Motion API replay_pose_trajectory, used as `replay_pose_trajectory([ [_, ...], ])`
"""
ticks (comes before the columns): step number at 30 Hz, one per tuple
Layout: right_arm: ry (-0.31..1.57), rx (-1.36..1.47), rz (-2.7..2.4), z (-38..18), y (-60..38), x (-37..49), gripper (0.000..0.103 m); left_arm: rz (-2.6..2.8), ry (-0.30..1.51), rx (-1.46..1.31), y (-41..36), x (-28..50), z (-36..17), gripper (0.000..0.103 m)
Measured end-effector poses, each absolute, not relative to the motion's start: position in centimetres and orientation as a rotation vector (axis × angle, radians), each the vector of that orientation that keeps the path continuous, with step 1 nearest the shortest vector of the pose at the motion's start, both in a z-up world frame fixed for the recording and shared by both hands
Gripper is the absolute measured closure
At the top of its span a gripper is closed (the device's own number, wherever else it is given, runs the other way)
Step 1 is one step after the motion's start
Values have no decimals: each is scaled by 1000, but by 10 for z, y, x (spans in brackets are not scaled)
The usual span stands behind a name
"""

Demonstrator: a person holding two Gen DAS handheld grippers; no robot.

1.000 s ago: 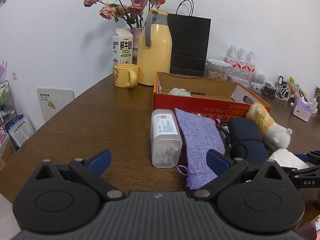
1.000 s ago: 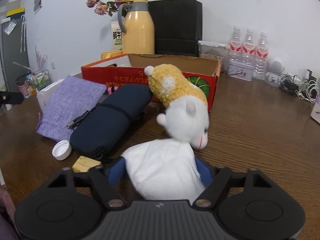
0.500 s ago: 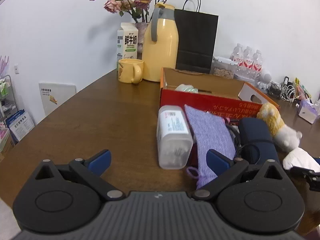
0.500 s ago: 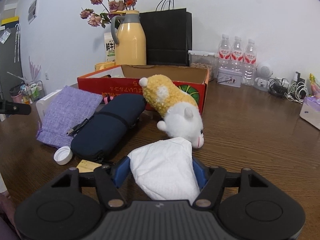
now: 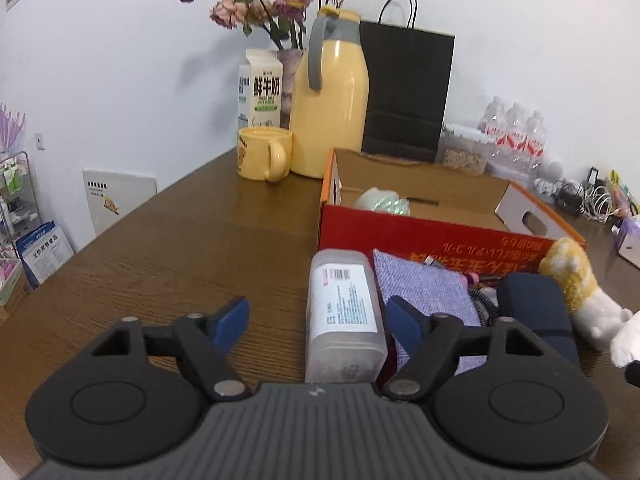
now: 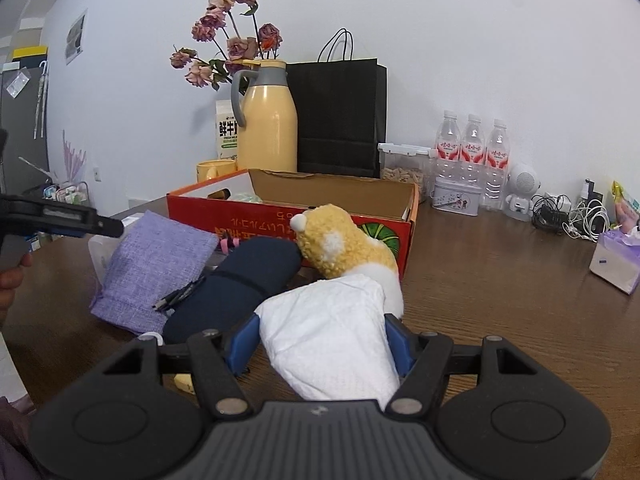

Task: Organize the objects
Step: 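Grasp the white pill container with the left tool, then carry the pill container and tissue into the box and open both tools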

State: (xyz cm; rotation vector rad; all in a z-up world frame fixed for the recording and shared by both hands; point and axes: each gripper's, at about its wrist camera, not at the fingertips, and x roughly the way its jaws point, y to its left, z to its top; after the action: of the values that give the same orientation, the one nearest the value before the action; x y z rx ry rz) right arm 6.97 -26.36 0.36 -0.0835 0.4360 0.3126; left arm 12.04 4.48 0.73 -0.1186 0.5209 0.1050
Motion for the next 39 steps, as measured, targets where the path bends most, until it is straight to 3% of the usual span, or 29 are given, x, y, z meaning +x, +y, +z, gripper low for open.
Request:
replay_pose_trajectory([
  [4, 434, -84, 317, 4, -262, 71, 38, 96, 544, -100, 40, 129, -1, 38],
  [7, 432, -86, 322, 5, -259, 73, 38, 87, 567, -94, 39, 137, -8, 59],
  [8, 432, -87, 325, 5, -258, 74, 38, 85, 571, -94, 38, 139, -10, 62],
  [15, 414, -92, 335, 11, -254, 77, 38, 87, 534, -93, 43, 135, -6, 62],
  [25, 308, -116, 373, 43, -234, 108, 38, 79, 359, -71, 40, 140, 47, 62],
  [39, 332, -105, 310, 77, -203, 250, 37, 2, 342, -37, -6, 247, 76, 62],
])
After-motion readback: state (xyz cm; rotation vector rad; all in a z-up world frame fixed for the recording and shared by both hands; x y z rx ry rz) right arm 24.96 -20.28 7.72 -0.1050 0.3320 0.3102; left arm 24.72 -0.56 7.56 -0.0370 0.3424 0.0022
